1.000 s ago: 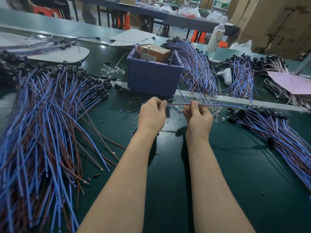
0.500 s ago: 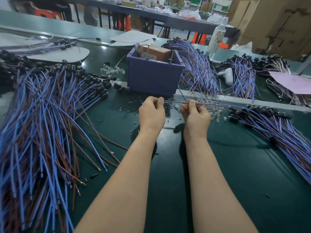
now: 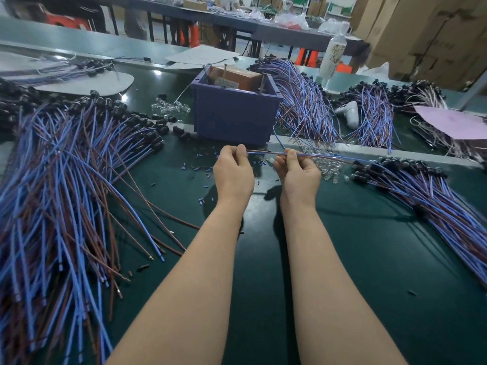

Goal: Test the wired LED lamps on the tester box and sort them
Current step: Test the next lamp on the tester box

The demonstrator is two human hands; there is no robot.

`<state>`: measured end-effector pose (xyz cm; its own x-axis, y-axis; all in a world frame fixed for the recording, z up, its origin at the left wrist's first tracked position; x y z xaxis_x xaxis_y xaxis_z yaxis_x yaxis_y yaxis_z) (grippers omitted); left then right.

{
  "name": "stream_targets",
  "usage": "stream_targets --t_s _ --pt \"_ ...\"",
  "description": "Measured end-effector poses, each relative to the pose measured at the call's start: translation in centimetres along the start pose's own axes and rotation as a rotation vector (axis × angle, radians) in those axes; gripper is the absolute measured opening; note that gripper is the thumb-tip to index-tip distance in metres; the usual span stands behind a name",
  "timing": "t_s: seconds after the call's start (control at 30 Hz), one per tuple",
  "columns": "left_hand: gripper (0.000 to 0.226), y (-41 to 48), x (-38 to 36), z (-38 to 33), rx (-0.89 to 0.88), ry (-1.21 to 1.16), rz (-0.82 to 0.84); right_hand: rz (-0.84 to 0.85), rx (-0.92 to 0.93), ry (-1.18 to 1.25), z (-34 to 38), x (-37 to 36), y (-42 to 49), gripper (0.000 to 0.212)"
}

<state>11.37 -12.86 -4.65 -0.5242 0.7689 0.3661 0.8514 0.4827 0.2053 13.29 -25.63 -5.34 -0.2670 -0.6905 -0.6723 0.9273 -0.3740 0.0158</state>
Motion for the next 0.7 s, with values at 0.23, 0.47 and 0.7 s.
stream_targets --t_s 0.23,0.47,0.7 --pt "0.022 -0.1 -0.1 -0.1 0.012 -0.017 0.003 0.001 -0.001 -0.007 0.0 0.0 -0.1 0.019" --pt "0.023 0.0 0.1 0.0 0.032 -0.032 -0.02 -0.009 -0.008 0.02 -0.1 0.0 -0.1 0.02" --pt "0.021 0.5 0.6 0.8 0.091 -0.138 -0.058 -0.121 0.026 0.111 1.3 1.4 0.8 0.026"
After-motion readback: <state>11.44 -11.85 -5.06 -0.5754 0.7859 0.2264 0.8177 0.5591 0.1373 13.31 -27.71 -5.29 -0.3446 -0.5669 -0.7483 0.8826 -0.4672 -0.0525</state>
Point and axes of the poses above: each hand's wrist, its own y-axis towards the middle knuckle, its own x-axis out of the back of the hand, z = x × y, the point moved 5 cm from there along y, towards the middle knuckle, and after that the axes turned 13 degrees about y, right-handed, at the moved point
